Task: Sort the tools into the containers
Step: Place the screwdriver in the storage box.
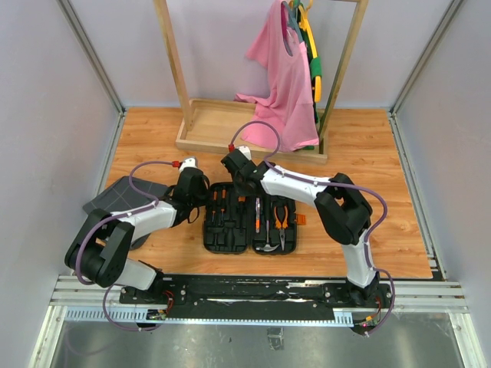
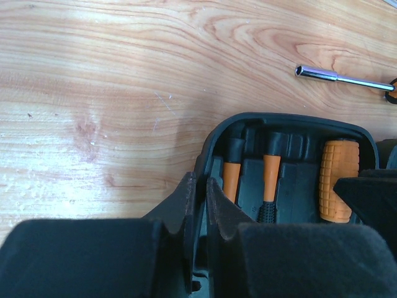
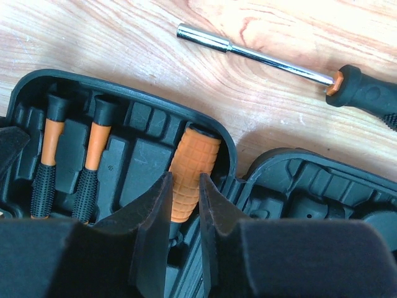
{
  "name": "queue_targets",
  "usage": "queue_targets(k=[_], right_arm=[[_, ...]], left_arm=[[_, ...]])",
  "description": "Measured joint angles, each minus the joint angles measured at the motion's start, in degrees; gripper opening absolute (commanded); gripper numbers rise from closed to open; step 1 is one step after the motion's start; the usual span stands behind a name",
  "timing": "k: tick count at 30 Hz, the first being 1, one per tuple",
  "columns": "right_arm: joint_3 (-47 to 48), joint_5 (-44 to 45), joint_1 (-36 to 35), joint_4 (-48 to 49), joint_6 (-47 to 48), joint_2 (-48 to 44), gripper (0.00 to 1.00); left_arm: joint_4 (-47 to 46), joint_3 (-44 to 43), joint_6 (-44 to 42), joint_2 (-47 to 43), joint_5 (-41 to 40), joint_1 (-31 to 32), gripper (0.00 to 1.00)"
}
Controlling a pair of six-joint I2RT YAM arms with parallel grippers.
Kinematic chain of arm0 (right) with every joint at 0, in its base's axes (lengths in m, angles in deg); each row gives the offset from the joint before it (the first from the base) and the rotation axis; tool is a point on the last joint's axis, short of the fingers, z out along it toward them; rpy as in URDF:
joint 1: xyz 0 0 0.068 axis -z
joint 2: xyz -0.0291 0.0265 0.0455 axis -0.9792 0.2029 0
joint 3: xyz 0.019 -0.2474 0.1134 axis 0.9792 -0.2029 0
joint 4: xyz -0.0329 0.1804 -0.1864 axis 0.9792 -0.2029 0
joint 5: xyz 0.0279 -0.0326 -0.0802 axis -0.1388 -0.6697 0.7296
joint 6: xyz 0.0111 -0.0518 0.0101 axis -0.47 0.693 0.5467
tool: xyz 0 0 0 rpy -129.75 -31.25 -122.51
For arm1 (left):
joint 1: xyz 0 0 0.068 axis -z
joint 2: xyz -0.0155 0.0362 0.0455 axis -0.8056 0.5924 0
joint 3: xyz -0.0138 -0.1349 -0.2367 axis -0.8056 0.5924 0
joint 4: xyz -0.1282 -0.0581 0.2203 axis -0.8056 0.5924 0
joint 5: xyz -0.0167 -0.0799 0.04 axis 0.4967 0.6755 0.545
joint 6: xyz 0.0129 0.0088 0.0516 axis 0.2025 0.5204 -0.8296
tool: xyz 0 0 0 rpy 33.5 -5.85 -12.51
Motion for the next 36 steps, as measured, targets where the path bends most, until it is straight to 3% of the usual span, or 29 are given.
queue_targets(k=[12, 22, 36], right_arm=[[-0.70, 0.87, 1.20, 1.60, 1.86, -1.14, 0.32], [-8.44, -1.60, 1.18, 3.43, 0.37, -10.78, 0.23], [-7.08, -6.78, 0.17, -1.36, -3.13, -7.34, 0.20]], left_arm=[[-0.09, 0.02, 0.02, 0.00, 0.22, -0.17, 0.01], [-0.09, 0.00, 0.02, 0.00, 0.42, -0.24, 0.00], [-0.09, 0.00, 0.00, 0.00, 0.46, -0.26, 0.00]])
